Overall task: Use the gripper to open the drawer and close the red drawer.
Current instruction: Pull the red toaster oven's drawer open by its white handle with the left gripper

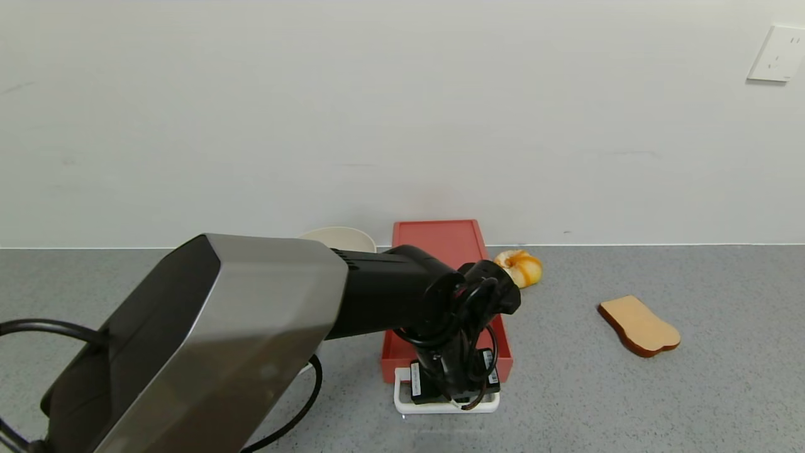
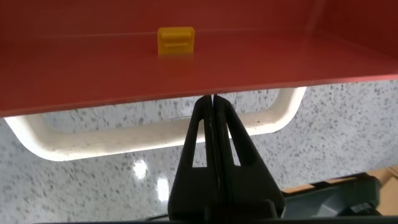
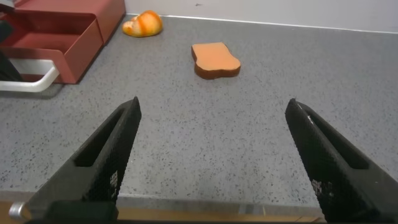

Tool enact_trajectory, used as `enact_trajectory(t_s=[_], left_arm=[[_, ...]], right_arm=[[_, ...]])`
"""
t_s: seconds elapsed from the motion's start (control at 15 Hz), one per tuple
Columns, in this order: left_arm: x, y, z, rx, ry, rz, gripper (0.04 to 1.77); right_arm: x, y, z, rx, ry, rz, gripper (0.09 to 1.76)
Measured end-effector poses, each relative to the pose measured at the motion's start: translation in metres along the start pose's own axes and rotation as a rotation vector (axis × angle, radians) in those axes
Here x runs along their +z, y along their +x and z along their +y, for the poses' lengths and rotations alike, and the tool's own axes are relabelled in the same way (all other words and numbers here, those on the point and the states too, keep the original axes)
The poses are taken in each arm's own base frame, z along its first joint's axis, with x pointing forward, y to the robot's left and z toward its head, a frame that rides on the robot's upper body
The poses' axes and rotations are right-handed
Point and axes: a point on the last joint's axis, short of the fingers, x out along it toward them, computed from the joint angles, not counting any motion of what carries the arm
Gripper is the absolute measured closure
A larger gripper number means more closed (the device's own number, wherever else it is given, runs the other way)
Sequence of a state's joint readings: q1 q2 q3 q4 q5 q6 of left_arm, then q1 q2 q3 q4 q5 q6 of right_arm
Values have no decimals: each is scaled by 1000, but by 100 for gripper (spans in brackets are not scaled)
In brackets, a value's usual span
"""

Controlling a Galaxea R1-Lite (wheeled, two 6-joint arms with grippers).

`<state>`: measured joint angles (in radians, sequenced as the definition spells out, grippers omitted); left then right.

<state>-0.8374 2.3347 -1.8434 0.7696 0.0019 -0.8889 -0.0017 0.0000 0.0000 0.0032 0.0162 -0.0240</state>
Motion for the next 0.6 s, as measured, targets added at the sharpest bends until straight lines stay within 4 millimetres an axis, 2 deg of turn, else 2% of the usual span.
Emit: enact_trajectory(t_s=[0.6], left_arm=[[-18, -6, -4, 4, 11, 14, 170]], right_arm=[[0, 0, 0, 0, 0, 0, 14]])
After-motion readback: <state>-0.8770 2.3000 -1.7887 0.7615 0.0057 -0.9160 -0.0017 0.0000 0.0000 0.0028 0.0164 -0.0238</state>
